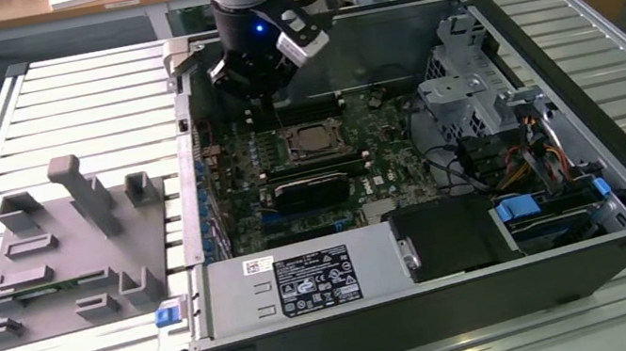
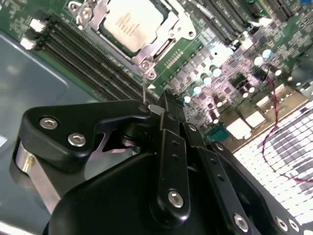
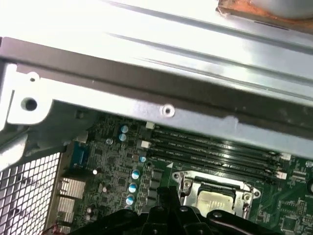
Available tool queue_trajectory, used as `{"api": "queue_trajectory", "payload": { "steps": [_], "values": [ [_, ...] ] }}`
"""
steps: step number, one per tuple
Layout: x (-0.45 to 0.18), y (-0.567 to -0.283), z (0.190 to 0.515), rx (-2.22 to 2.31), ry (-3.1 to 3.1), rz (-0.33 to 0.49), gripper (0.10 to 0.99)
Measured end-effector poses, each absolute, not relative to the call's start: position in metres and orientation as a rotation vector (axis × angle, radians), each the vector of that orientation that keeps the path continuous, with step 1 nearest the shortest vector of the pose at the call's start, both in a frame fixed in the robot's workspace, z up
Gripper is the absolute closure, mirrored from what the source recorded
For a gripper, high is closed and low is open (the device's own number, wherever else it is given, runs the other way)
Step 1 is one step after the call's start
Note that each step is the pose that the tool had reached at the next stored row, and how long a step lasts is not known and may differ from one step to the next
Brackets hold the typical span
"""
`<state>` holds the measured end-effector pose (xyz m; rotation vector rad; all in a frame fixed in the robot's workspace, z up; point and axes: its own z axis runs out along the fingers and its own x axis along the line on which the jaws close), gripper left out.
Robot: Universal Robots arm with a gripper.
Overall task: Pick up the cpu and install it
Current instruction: 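Install the first cpu locking lever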
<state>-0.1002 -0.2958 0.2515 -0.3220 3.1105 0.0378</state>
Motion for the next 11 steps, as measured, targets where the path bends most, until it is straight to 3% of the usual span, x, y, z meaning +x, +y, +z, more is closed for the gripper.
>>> {"api": "queue_trajectory", "payload": {
  "steps": [11],
  "values": [
    [-0.0907, -0.2922, 0.2521, -0.285, 3.110, 0.037, 0.980]
  ]
}}
